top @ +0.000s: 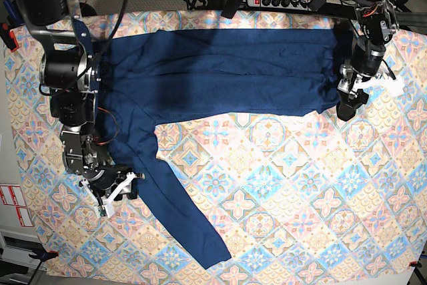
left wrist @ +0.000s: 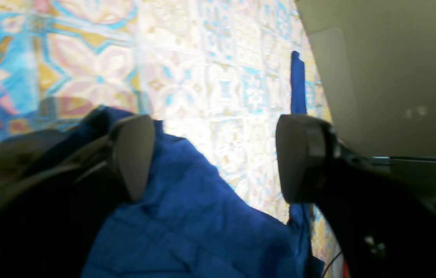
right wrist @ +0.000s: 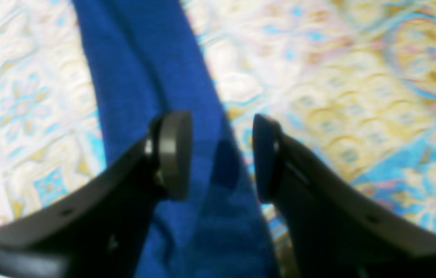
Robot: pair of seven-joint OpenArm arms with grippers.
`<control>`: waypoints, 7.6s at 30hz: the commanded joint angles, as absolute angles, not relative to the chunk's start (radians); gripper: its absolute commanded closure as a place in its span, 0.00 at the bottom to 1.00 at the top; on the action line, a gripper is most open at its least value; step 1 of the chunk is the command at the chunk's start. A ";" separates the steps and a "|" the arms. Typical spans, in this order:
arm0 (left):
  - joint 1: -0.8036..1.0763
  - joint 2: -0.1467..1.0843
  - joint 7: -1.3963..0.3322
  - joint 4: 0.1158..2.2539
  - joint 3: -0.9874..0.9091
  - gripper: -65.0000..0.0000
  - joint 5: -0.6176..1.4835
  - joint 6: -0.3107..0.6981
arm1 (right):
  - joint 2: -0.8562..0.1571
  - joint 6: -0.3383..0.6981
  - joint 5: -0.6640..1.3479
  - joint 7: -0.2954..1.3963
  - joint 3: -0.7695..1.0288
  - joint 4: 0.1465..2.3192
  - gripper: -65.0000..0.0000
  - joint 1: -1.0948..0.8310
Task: Fold the T-shirt properly
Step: 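Move the right gripper down to the trailing sleeve and grasp it, then lift with the right gripper and fold the shirt's side inward, then lower the right gripper onto the sleeve cuff and grasp it, then carry the sleeve with the right gripper across the shirt toward the left gripper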
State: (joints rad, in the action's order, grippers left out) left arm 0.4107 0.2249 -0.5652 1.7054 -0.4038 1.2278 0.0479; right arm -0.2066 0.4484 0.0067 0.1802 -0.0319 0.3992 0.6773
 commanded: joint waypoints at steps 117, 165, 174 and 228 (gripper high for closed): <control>0.412 0.232 -0.555 1.718 -0.406 0.26 1.231 0.062 | -0.234 0.698 0.018 0.865 -0.116 1.910 0.73 -0.418; 0.430 0.231 -0.553 1.718 -0.406 0.26 1.233 0.062 | -0.239 0.667 0.016 0.263 0.051 0.510 0.62 0.565; 0.430 0.231 -0.553 1.718 -0.406 0.26 1.233 0.062 | -0.260 0.645 0.016 0.254 0.050 0.507 0.62 0.559; 0.427 0.232 -0.552 1.716 -0.406 0.26 1.231 0.062 | -0.062 0.698 0.022 0.618 -0.209 1.428 0.99 0.077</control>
